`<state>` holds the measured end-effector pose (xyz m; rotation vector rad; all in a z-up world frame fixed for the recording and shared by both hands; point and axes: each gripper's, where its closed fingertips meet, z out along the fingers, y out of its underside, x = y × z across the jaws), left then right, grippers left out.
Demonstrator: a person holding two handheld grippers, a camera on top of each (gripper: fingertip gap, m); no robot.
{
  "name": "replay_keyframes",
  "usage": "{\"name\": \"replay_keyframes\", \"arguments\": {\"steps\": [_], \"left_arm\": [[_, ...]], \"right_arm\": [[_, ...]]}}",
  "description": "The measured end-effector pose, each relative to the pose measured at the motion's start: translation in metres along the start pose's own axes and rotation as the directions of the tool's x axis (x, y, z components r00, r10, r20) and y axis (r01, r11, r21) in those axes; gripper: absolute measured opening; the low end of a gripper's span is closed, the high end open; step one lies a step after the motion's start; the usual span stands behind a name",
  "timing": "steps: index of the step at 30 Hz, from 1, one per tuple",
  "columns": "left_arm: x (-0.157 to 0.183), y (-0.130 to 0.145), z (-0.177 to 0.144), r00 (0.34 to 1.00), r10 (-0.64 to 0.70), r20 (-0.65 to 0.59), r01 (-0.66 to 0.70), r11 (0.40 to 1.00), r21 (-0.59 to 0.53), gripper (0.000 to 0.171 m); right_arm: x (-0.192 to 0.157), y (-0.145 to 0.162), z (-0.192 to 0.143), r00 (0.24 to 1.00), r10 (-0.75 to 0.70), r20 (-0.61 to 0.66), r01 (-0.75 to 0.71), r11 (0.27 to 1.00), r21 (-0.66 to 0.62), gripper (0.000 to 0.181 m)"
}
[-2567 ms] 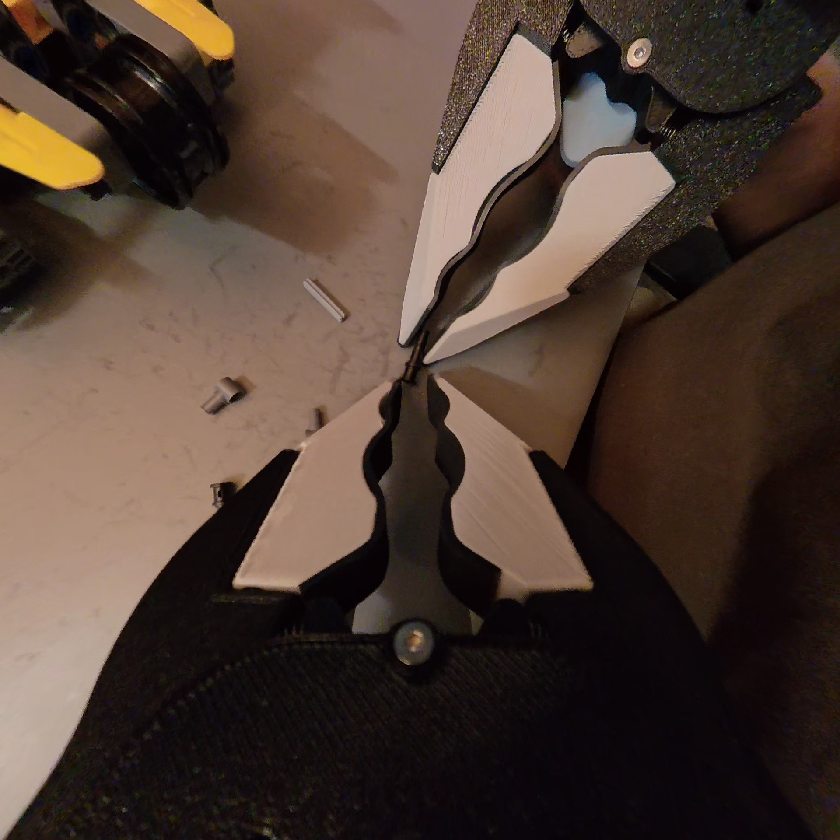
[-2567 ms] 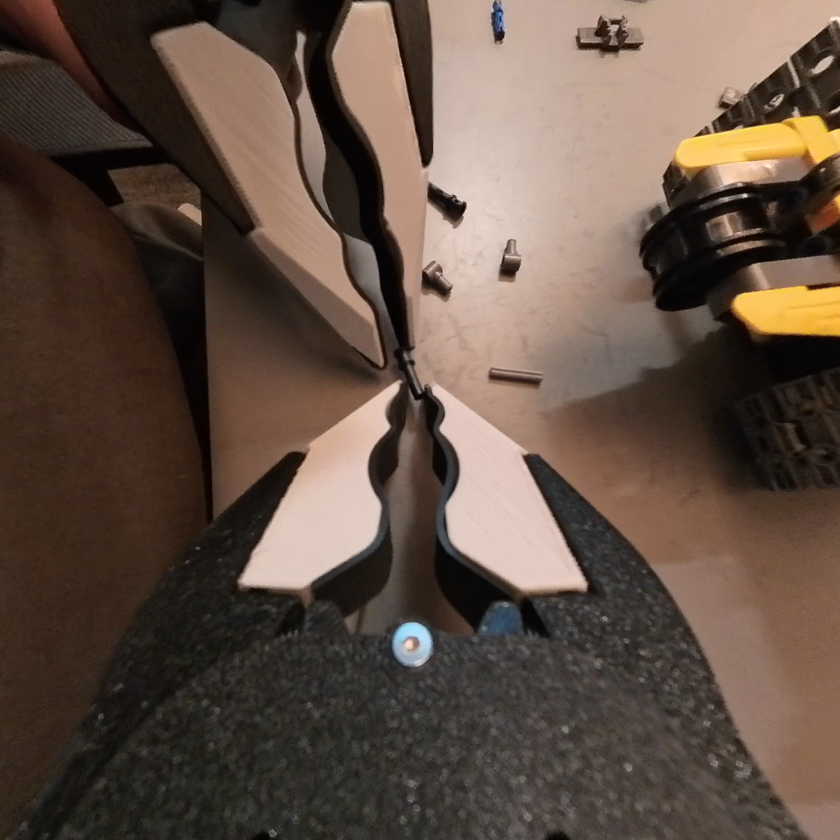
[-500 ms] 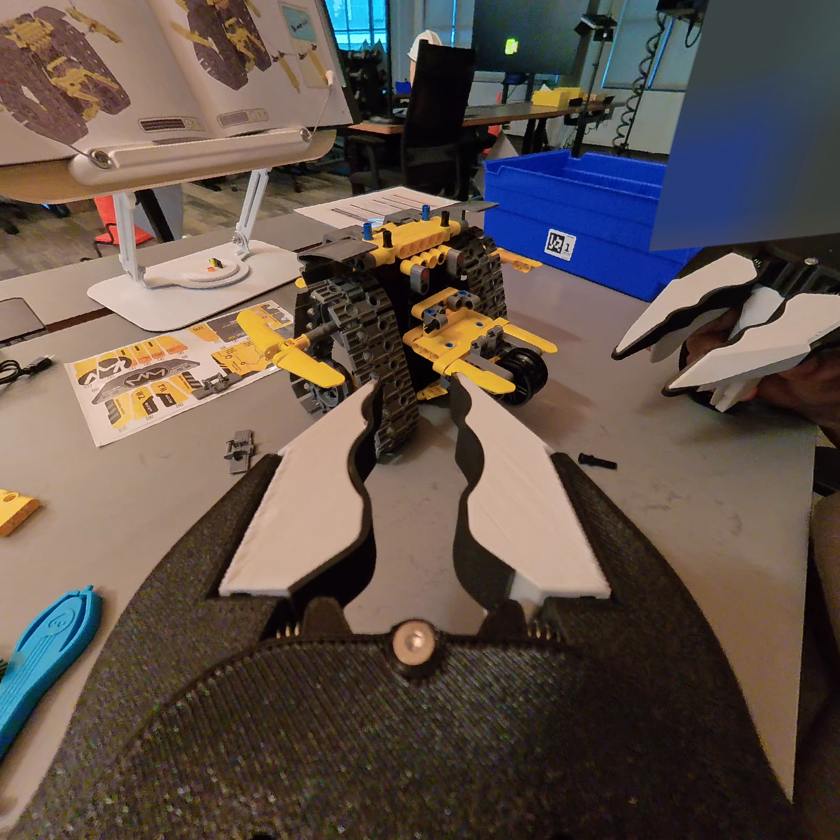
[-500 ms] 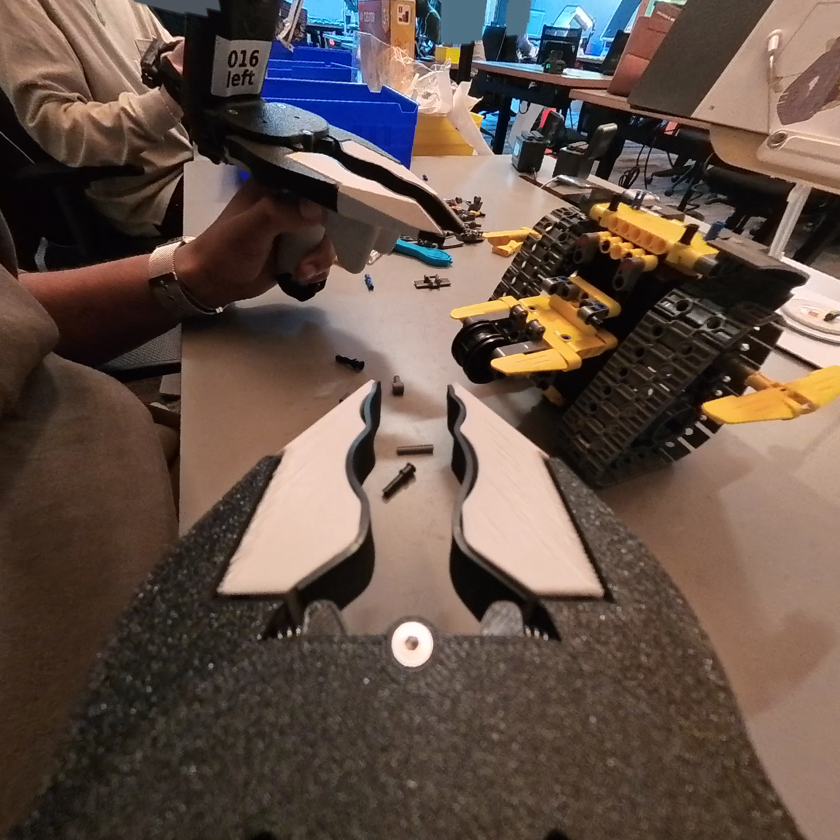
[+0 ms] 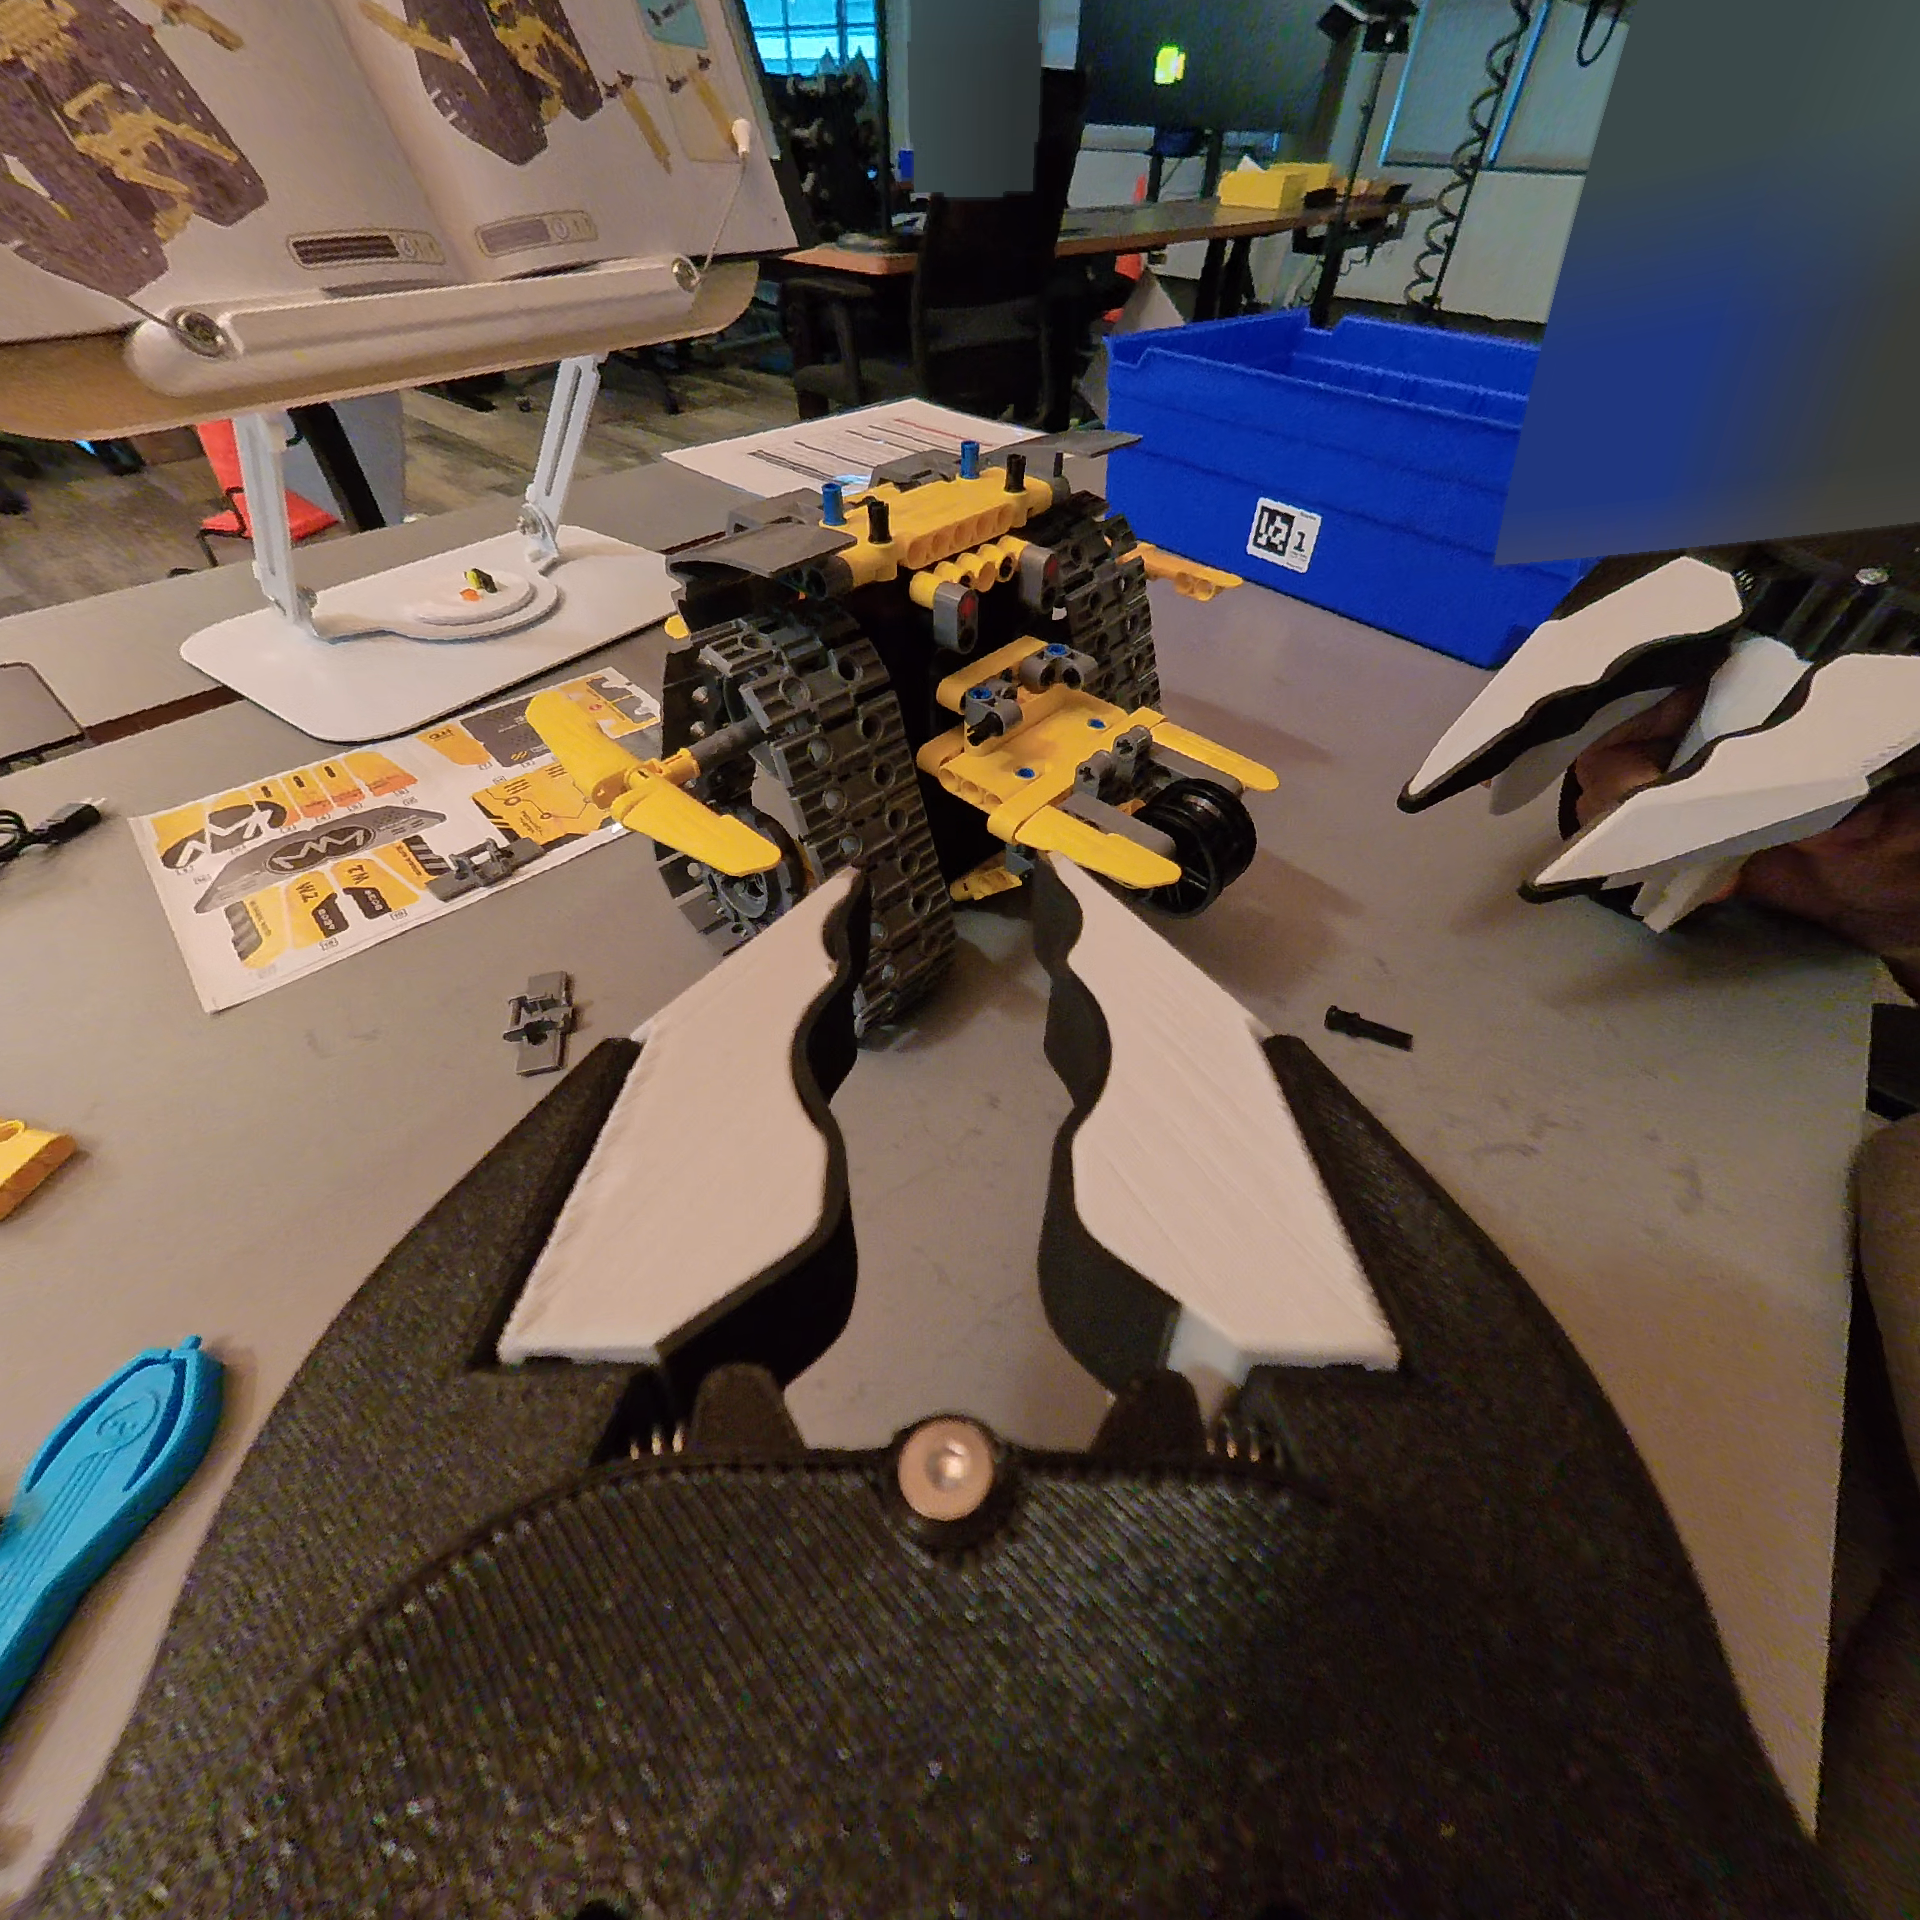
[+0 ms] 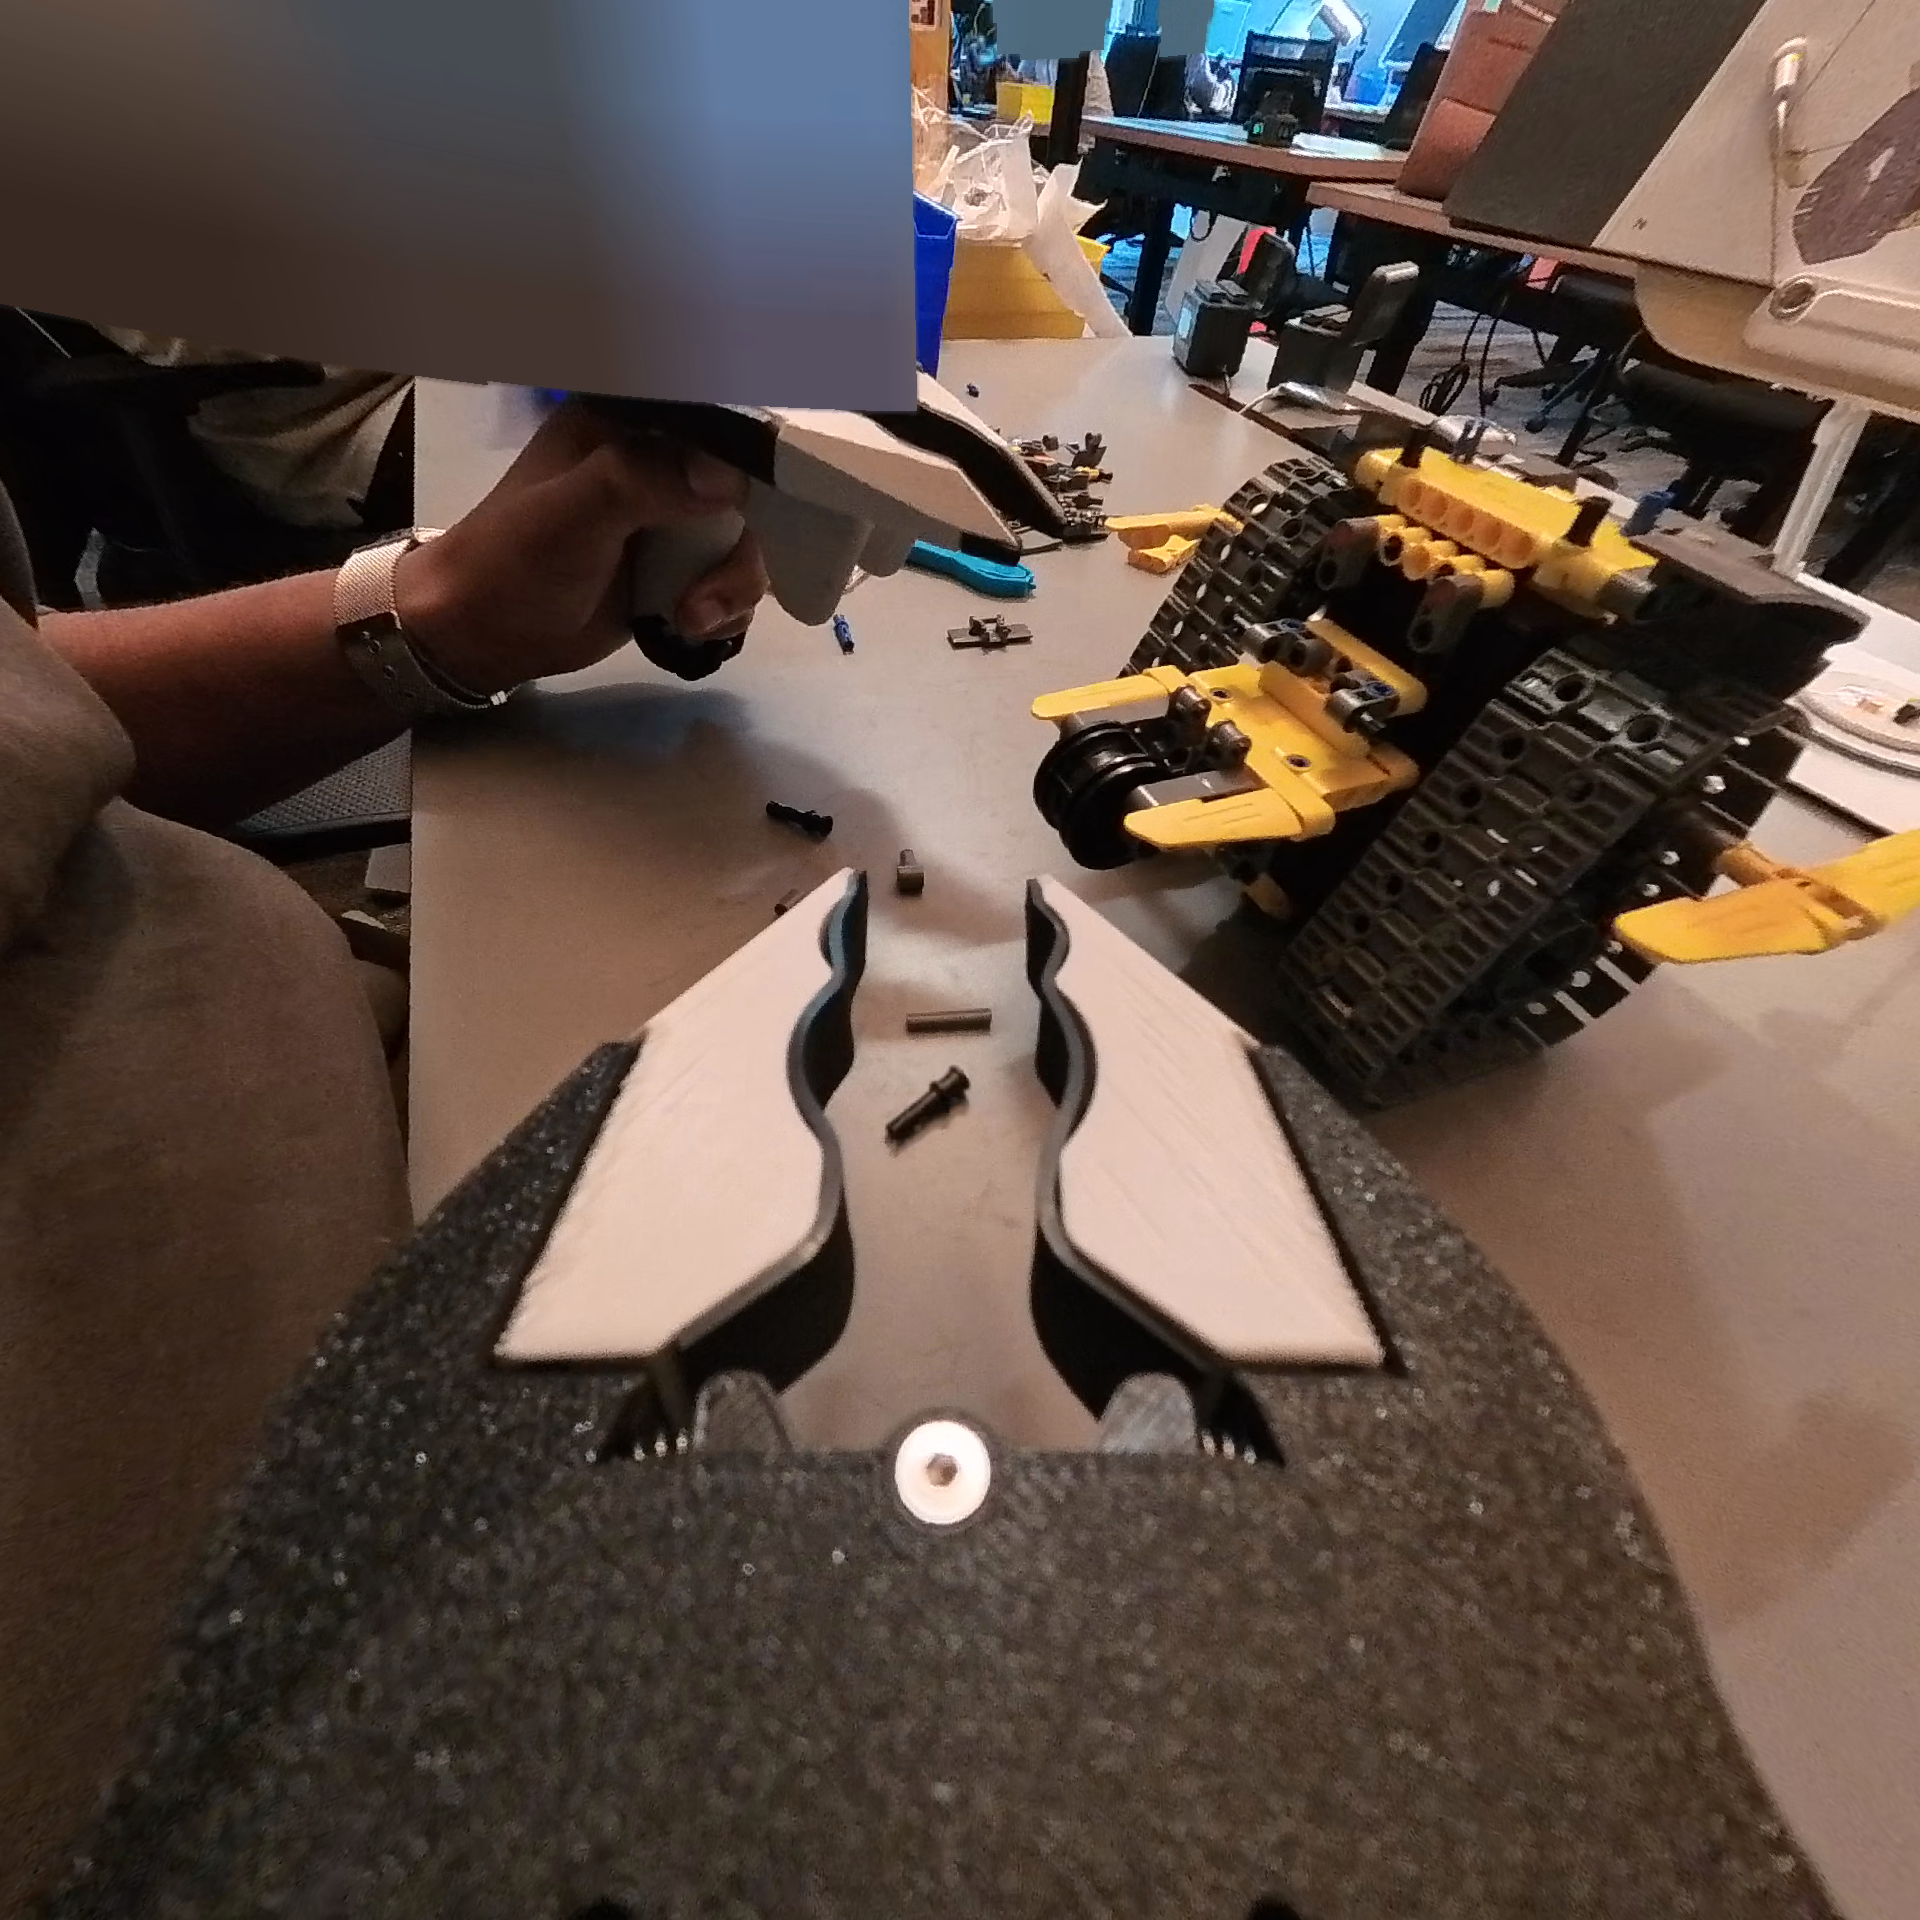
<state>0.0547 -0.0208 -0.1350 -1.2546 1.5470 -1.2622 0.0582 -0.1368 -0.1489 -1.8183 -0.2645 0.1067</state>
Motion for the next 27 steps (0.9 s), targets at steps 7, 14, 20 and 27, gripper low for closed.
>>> {"name": "replay_keyframes", "arguments": {"steps": [7, 14, 20, 27], "left_arm": [[0.0001, 0.0016, 0.0010, 1.000, 0.006, 0.003, -0.006, 1.000, -0.009, 0.029], [0.0002, 0.0031, 0.0019, 1.000, 0.015, 0.007, -0.015, 1.000, -0.019, 0.031], [0.0003, 0.0038, 0.0020, 1.000, 0.017, 0.006, -0.016, 1.000, -0.023, 0.031], [-0.0003, 0.0038, 0.0022, 1.000, 0.019, 0.010, -0.019, 1.000, -0.025, 0.031]], "right_arm": [[-0.0002, 0.0000, 0.0001, 1.000, -0.001, 0.000, 0.001, 1.000, 0.000, 0.030], [-0.0004, 0.0001, 0.0001, 1.000, -0.003, -0.001, 0.003, 1.000, -0.001, 0.030], [-0.0006, 0.0004, 0.0001, 1.000, -0.005, -0.002, 0.005, 1.000, -0.002, 0.030], [-0.0006, 0.0007, 0.0000, 1.000, -0.005, -0.003, 0.005, 1.000, -0.004, 0.030]]}}
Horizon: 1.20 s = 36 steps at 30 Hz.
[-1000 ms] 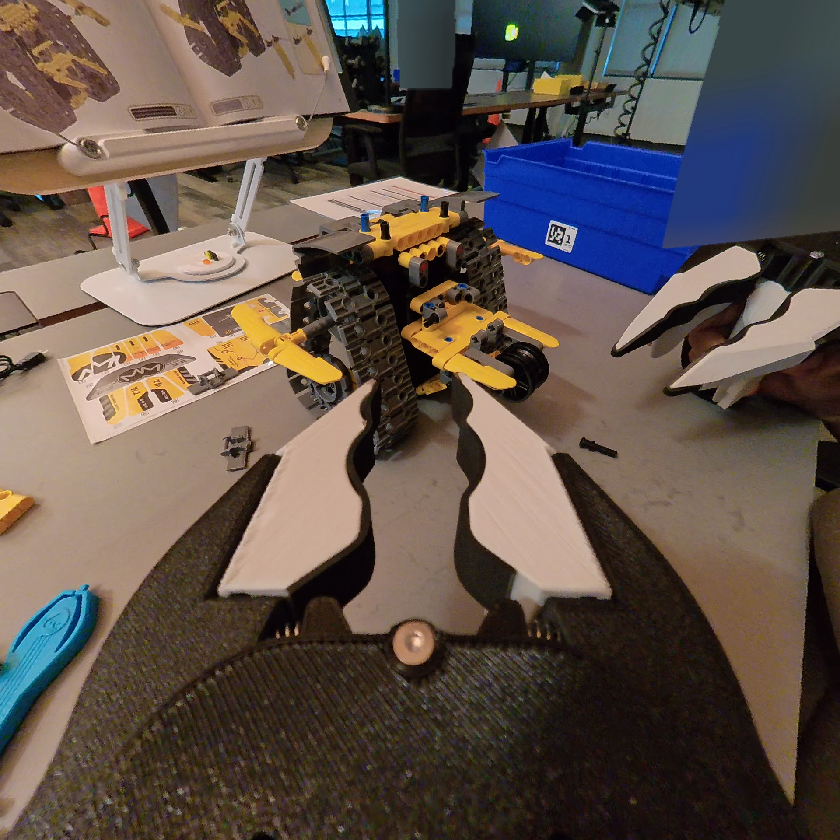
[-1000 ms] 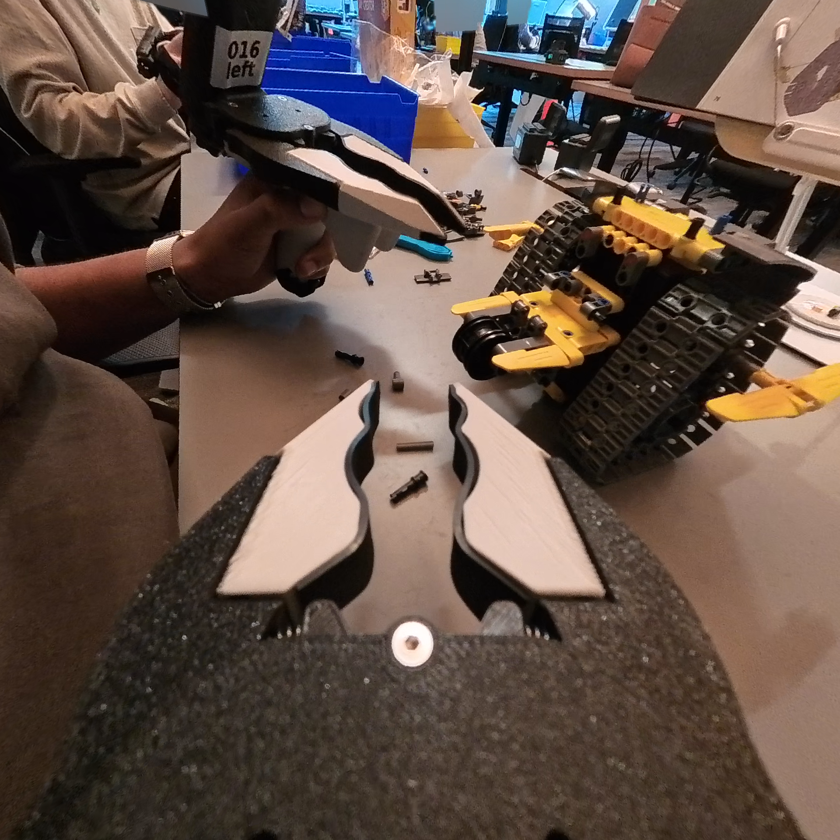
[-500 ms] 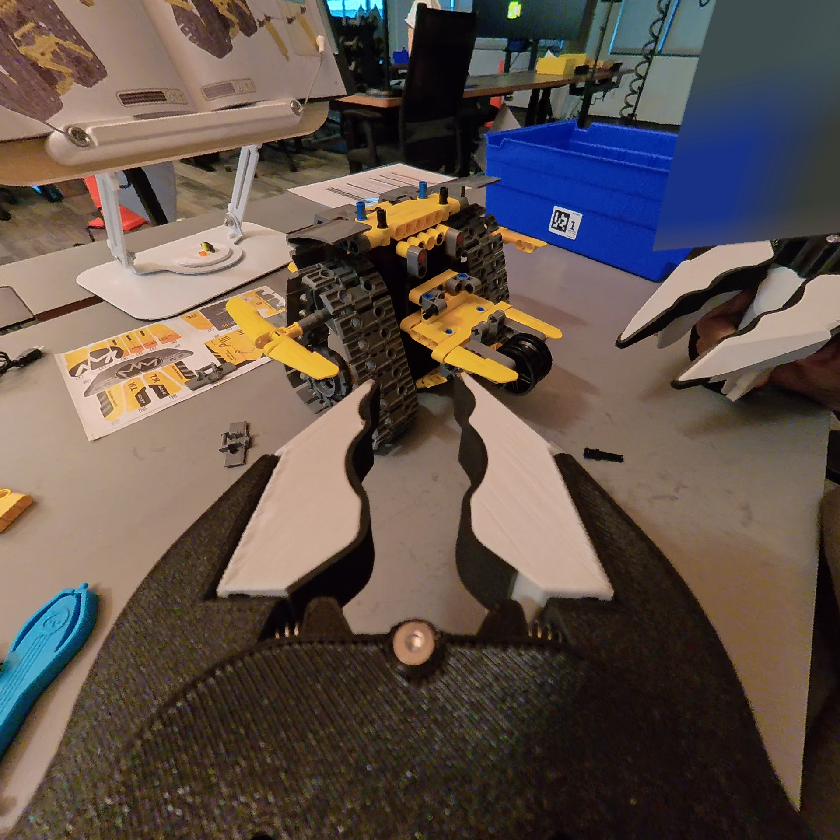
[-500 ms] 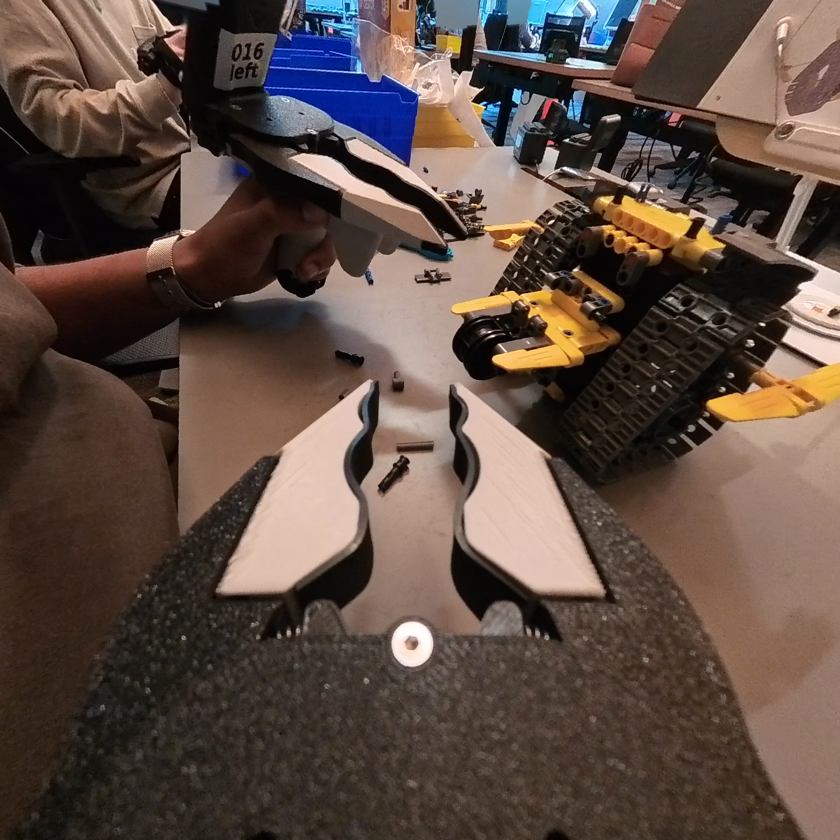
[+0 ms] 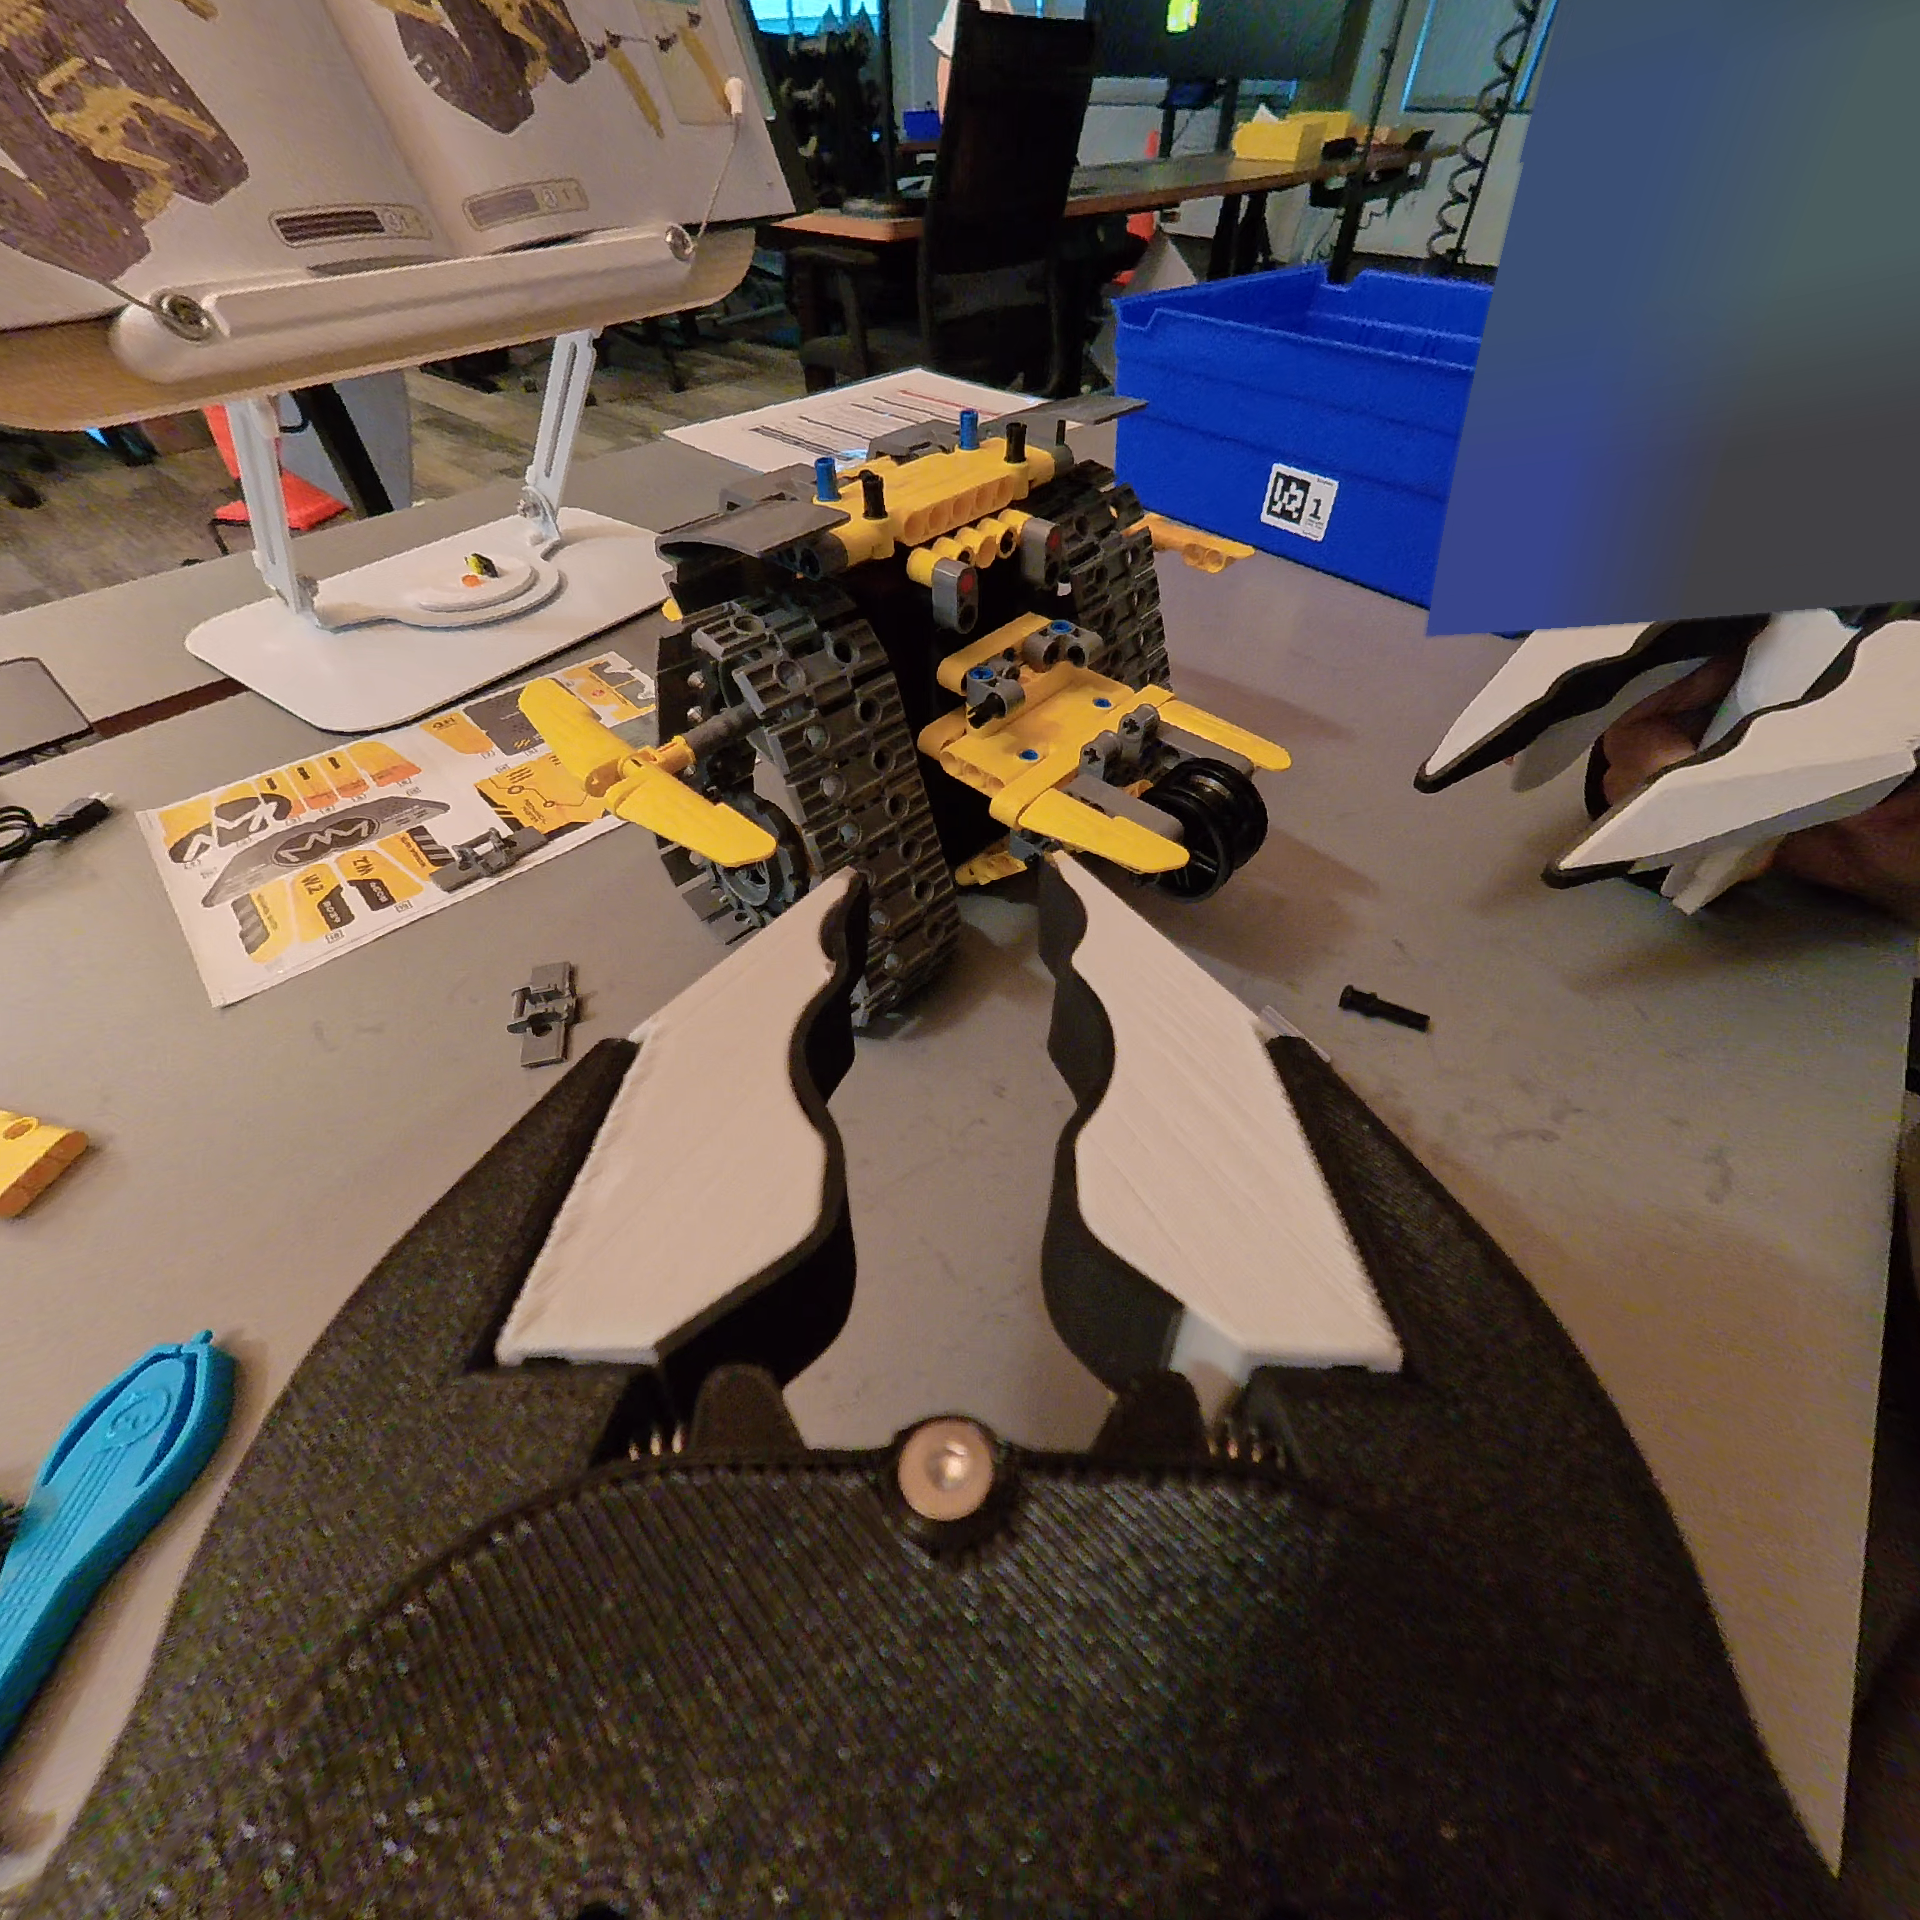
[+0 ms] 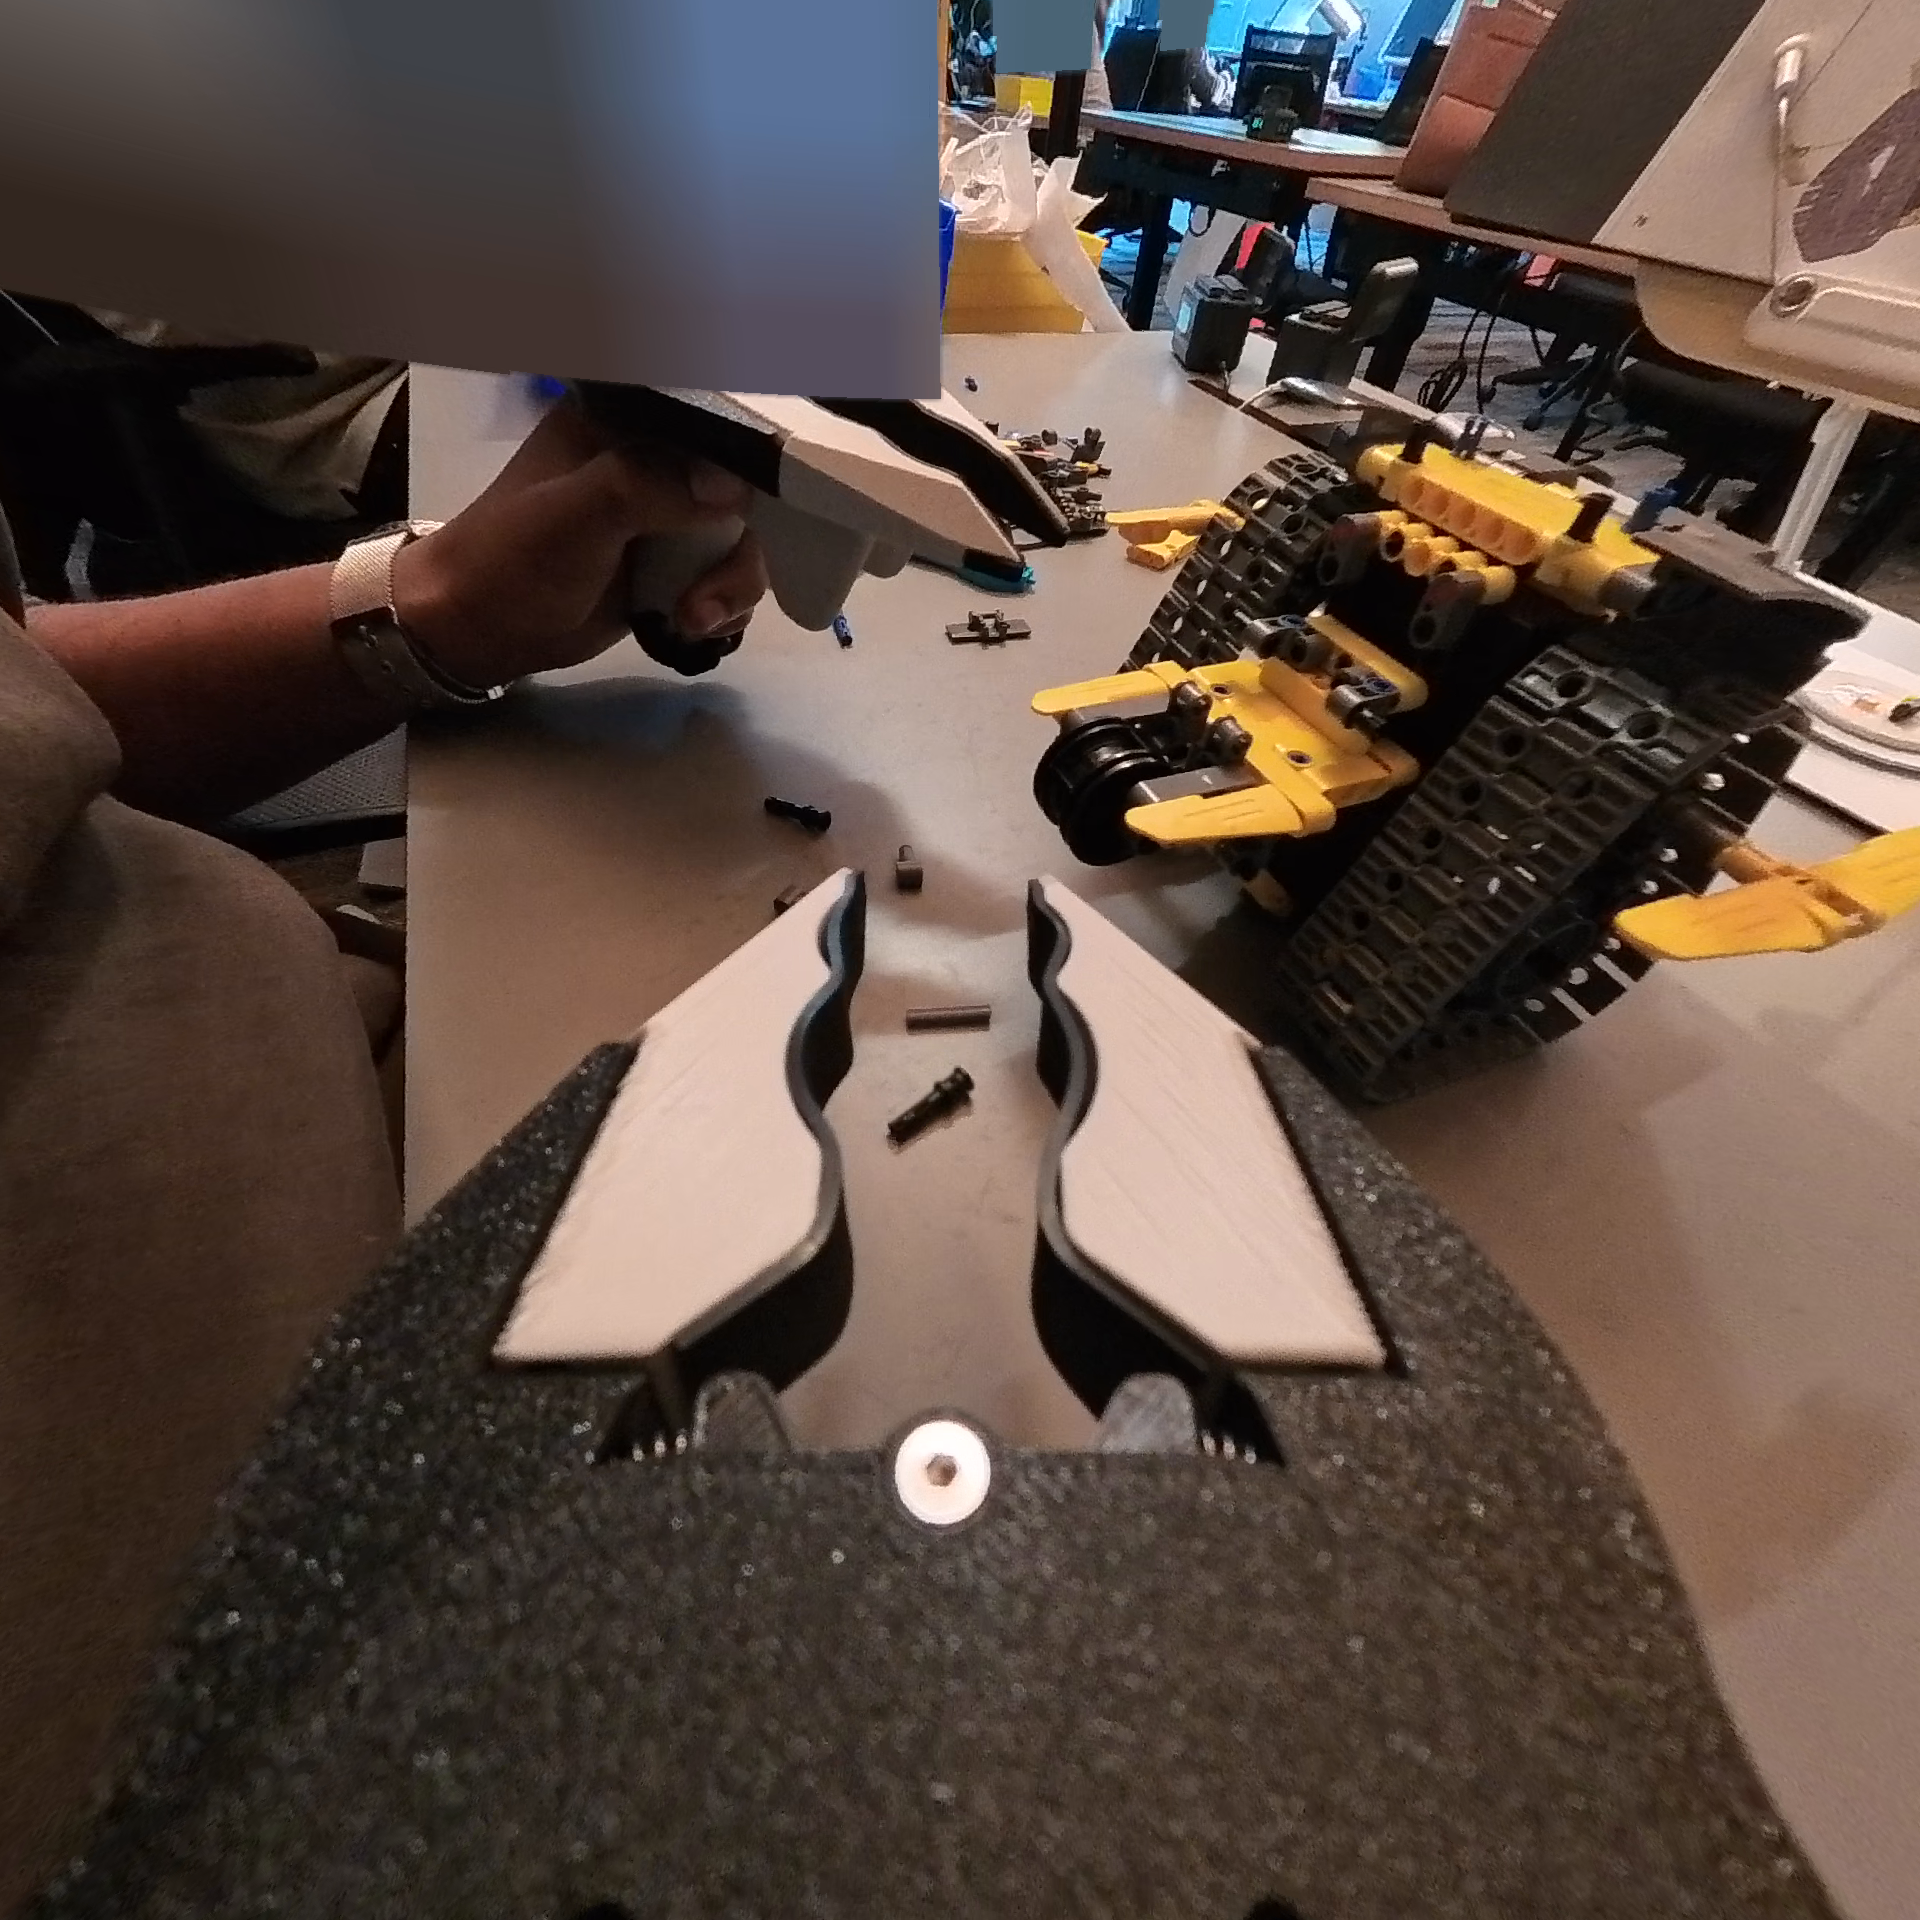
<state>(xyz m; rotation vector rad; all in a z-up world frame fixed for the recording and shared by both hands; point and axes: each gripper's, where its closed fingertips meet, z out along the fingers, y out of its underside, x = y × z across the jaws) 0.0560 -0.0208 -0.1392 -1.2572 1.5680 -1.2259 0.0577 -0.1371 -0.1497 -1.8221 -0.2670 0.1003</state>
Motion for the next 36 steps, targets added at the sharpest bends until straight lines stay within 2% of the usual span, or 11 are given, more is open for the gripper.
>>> {"name": "replay_keyframes", "arguments": {"steps": [6, 9, 15, 19, 22, 25, 30, 36], "left_arm": [[-0.005, -0.008, -0.008, 0.999, -0.013, 0.041, 0.011, 0.999, 0.040, 0.030], [0.009, -0.009, -0.018, 0.999, -0.035, 0.020, 0.034, 0.999, 0.041, 0.030], [0.058, 0.042, -0.024, 0.992, -0.081, -0.096, 0.057, 0.971, -0.231, 0.027], [0.077, 0.071, -0.025, 0.992, -0.038, -0.116, -0.008, 0.928, -0.371, 0.027], [0.082, 0.074, -0.025, 0.994, 0.017, -0.108, -0.058, 0.920, -0.388, 0.026], [0.090, 0.083, -0.022, 0.990, 0.002, -0.140, -0.064, 0.897, -0.438, 0.026], [0.086, 0.092, -0.018, 0.992, 0.017, -0.127, -0.078, 0.869, -0.489, 0.026], [0.087, 0.091, -0.012, 0.988, 0.035, -0.152, -0.105, 0.867, -0.487, 0.011]], "right_arm": [[0.004, 0.004, -0.001, 0.999, 0.038, -0.010, -0.039, 0.999, -0.022, 0.031], [0.003, 0.015, -0.004, 0.997, 0.079, -0.019, -0.081, 0.992, -0.093, 0.032], [-0.005, 0.040, 0.003, 0.989, 0.142, -0.034, -0.146, 0.954, -0.263, 0.031], [-0.010, 0.060, 0.013, 0.994, 0.106, -0.036, -0.111, 0.910, -0.400, 0.028], [-0.012, 0.070, 0.017, 0.997, 0.055, -0.048, -0.071, 0.883, -0.465, 0.024], [-0.014, 0.070, 0.019, 0.999, 0.028, -0.047, -0.047, 0.883, -0.467, 0.015], [-0.016, 0.070, 0.018, 0.997, 0.040, -0.060, -0.063, 0.881, -0.469, 0.011], [-0.018, 0.070, 0.018, 0.998, 0.029, -0.052, -0.051, 0.882, -0.469, 0.004]]}}
